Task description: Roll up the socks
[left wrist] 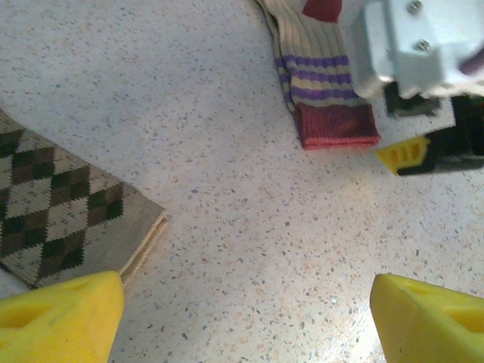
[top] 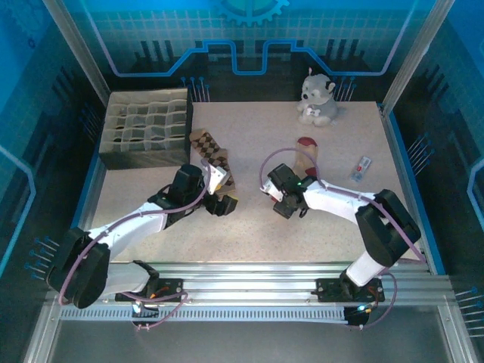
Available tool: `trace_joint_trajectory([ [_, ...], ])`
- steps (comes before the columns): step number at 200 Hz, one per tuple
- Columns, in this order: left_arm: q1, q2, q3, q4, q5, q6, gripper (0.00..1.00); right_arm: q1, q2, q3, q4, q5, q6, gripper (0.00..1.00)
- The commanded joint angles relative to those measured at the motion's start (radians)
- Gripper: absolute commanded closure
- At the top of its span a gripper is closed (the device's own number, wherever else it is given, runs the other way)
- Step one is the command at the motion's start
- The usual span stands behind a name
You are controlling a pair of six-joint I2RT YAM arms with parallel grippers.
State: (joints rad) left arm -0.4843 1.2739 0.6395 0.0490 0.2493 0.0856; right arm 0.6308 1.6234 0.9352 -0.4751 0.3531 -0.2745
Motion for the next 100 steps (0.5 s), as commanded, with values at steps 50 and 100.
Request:
trace_joint_trajectory([
  [50,-0.017,0.046,0.051,-0.006,0.085,0.095,0.17,-0.021,0.151,0.092,-0.079,-0.057,-0.055,0.64],
  [100,-0.022,0.032,0.037,-0.035,0.258,0.479,0.23,-0.023,0.088,0.073,-0.133,-0.249,-0.087,1.0],
])
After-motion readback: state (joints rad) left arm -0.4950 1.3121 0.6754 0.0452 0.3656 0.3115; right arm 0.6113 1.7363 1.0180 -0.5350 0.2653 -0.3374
